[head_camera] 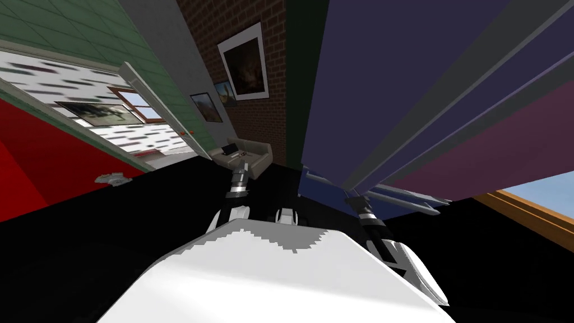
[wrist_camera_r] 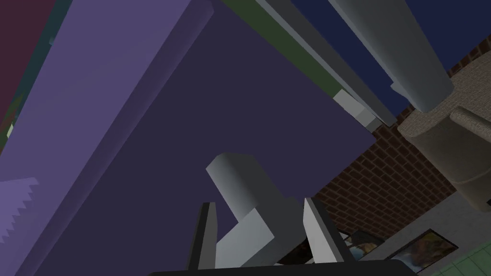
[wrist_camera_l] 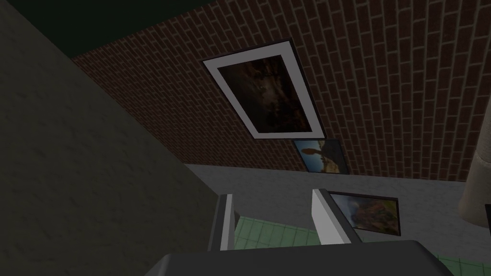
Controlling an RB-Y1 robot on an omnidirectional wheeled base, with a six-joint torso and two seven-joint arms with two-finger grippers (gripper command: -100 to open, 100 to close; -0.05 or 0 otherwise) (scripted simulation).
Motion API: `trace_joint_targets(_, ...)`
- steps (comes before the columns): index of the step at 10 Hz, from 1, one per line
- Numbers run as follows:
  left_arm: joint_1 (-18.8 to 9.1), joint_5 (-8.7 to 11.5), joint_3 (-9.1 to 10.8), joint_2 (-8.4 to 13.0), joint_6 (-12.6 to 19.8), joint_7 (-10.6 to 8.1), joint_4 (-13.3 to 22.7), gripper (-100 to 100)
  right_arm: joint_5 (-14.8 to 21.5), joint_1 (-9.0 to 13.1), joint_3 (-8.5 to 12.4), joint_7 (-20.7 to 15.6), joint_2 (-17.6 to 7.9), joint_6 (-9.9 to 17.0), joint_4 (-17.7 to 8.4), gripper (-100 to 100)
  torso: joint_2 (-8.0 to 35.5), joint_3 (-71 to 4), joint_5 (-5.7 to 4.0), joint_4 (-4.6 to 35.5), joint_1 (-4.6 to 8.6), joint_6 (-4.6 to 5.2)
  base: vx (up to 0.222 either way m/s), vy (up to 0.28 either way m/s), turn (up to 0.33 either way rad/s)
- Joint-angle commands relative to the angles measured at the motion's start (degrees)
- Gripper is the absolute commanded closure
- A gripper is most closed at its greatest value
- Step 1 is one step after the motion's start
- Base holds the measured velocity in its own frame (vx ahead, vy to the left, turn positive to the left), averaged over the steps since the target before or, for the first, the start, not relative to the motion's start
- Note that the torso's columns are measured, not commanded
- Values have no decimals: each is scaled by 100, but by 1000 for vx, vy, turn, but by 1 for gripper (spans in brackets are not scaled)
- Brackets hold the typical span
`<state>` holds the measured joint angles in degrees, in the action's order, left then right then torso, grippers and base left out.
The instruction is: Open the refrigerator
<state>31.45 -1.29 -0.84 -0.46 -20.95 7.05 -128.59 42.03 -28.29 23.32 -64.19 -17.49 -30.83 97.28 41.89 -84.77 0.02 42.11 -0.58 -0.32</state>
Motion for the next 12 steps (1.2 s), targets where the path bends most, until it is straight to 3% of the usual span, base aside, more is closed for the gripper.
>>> trace_joint_targets(1,-1,0,-1,0,0,0,0,0,-31,-27,132,-51,120,221,57,100,4,3,-2,1,-4,-20,14,333,-130)
trace_joint_targets(6,0,0,0,0,0,0,0,0,-98,-30,446,-169,352,639,104,100,4,-2,7,13,25,-3,9,304,-123)
trace_joint_targets(8,-1,0,2,2,0,0,0,0,-88,-76,492,-198,419,698,74,100,6,-4,3,23,100,-10,18,127,-87)
trace_joint_targets(10,1,0,1,2,0,0,0,0,-97,-57,632,-268,551,848,120,100,5,0,1,10,39,17,94,237,-153)
trace_joint_targets(12,0,0,1,2,0,0,0,0,-101,-47,702,-302,617,923,143,100,-1,-2,-1,12,43,-21,64,207,-77)
